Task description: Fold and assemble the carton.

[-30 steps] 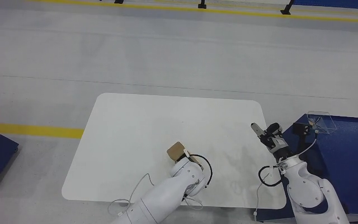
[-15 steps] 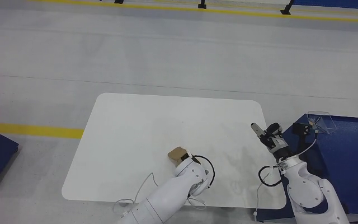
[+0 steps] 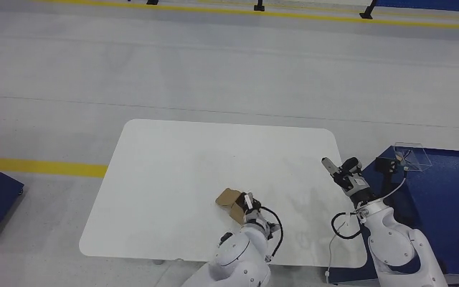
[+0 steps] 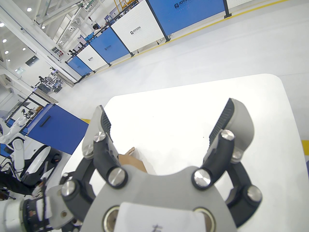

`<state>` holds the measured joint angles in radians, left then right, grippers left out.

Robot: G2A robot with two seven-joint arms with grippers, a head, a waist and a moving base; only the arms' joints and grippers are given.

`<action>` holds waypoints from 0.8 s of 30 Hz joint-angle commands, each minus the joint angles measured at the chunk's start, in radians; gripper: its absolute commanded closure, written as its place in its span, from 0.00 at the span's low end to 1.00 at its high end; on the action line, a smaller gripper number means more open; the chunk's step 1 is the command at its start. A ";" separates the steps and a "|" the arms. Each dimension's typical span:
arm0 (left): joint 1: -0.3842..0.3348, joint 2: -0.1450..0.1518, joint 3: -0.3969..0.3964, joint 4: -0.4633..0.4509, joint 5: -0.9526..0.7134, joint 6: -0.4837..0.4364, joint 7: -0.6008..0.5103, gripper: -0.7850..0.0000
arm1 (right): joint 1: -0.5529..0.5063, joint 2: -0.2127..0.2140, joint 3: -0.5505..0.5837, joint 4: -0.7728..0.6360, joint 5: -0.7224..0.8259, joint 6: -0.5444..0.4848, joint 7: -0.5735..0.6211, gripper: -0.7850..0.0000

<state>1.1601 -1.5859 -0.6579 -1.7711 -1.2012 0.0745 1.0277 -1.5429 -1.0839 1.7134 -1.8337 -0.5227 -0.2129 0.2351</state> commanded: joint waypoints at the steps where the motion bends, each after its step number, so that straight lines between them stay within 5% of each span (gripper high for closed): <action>1: 0.043 0.022 -0.001 -0.081 0.147 0.074 -0.074 0.00 | 0.000 0.000 0.000 0.000 0.000 0.000 0.000 0.00; 5: 0.103 0.070 0.003 -0.211 0.452 0.187 -0.306 0.00 | 0.000 0.000 0.000 0.000 0.000 0.000 0.000 0.00; 11: 0.211 0.125 -0.069 -0.231 0.637 0.232 -0.580 0.00 | 0.000 0.000 0.000 0.000 0.000 0.000 0.000 0.00; 24: 0.211 0.125 -0.069 -0.231 0.637 0.232 -0.580 0.00 | 0.000 0.000 0.000 0.000 0.000 0.000 0.000 0.00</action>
<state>1.3711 -1.4608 -0.7273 -2.0025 -0.5645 0.3060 0.4496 -1.5429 -1.0839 1.7134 -1.8337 -0.5227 -0.2129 0.2352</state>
